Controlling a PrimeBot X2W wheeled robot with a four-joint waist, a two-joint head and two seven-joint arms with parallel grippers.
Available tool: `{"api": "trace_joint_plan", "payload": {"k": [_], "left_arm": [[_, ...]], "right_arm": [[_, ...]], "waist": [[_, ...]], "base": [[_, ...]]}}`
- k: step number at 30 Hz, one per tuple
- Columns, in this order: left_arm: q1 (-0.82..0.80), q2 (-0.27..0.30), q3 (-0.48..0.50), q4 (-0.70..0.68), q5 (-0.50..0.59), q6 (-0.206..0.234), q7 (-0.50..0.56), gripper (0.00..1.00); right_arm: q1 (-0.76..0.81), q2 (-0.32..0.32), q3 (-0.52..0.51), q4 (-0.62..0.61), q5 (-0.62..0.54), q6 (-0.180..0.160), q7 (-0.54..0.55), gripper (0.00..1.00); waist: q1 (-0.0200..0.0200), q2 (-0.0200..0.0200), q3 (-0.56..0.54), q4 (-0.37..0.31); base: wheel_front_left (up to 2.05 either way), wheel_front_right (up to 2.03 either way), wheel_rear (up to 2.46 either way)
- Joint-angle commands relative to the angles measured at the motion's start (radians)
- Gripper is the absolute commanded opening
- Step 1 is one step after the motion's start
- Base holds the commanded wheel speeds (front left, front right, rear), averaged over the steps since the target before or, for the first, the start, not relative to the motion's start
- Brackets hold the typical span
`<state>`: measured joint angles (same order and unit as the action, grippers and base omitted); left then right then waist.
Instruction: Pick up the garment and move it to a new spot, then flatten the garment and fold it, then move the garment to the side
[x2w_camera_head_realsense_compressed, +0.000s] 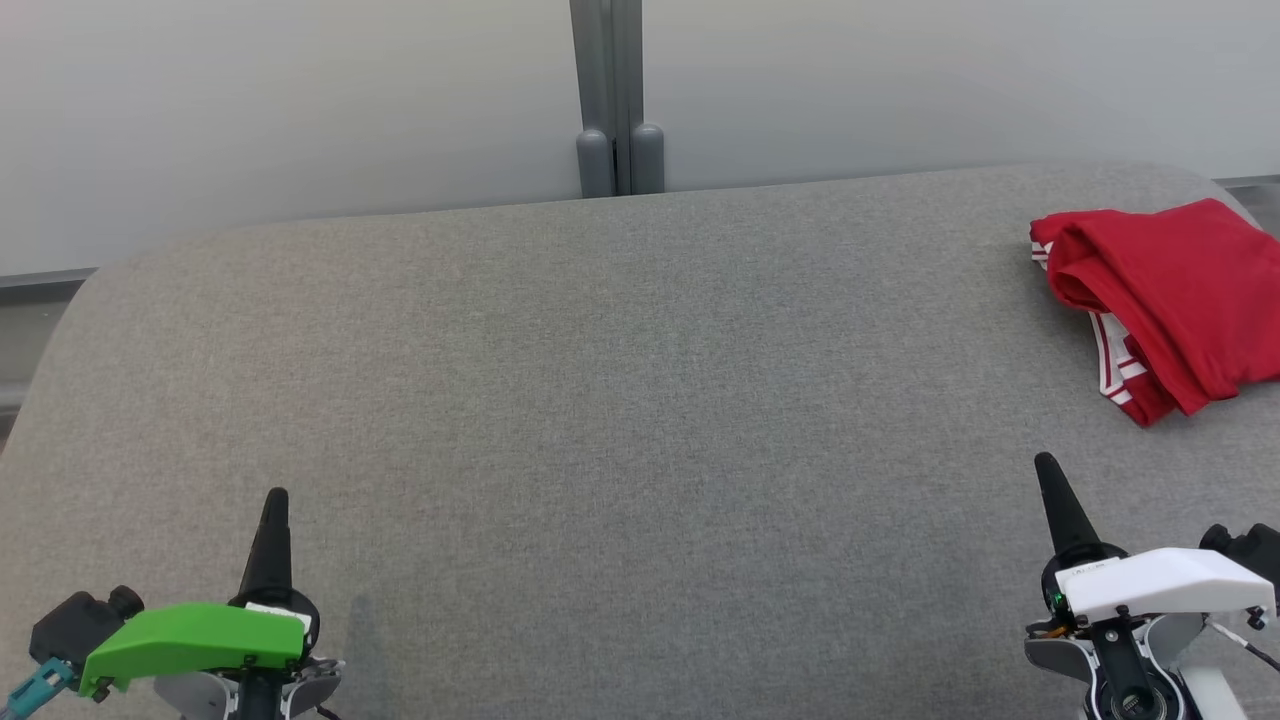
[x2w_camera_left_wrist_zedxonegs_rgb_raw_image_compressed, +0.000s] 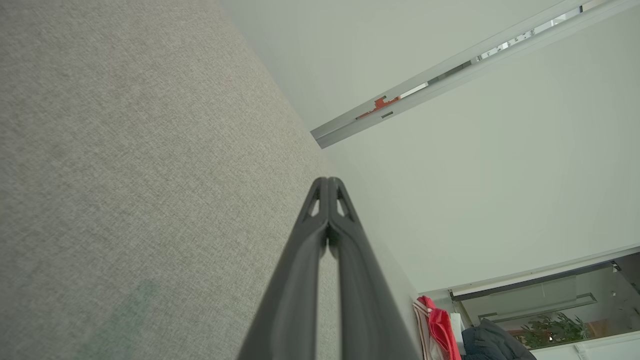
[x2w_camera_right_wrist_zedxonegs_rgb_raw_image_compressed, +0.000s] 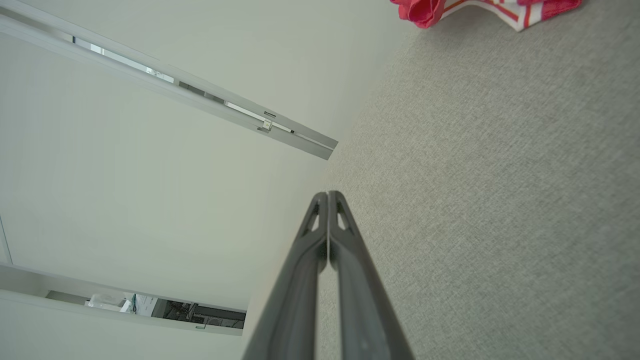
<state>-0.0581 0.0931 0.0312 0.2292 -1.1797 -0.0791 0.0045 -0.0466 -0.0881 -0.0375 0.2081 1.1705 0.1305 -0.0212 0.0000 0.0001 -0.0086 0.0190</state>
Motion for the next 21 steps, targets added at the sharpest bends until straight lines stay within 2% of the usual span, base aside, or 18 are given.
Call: {"api": "trace_joint_plan", "payload": {"k": [1, 21], "left_arm": [[-0.028, 0.001, 0.009, -0.006, -0.024, -0.008, 0.006, 0.0], [-0.041, -0.018, 0.041, 0.004, -0.191, -0.028, 0.049, 0.0]], "right_arm": [[-0.021, -0.001, -0.006, -0.004, 0.027, 0.001, 0.007, 0.0], [-0.04, 0.011, -0.031, 0.013, 0.202, 0.001, 0.056, 0.0]], "waist": [[0.0, -0.0001, 0.0, 0.0], [0.0, -0.0001, 0.004, -0.007]], "base": [[0.0, 0.0, 0.0], [0.0, 0.0, 0.0]]}}
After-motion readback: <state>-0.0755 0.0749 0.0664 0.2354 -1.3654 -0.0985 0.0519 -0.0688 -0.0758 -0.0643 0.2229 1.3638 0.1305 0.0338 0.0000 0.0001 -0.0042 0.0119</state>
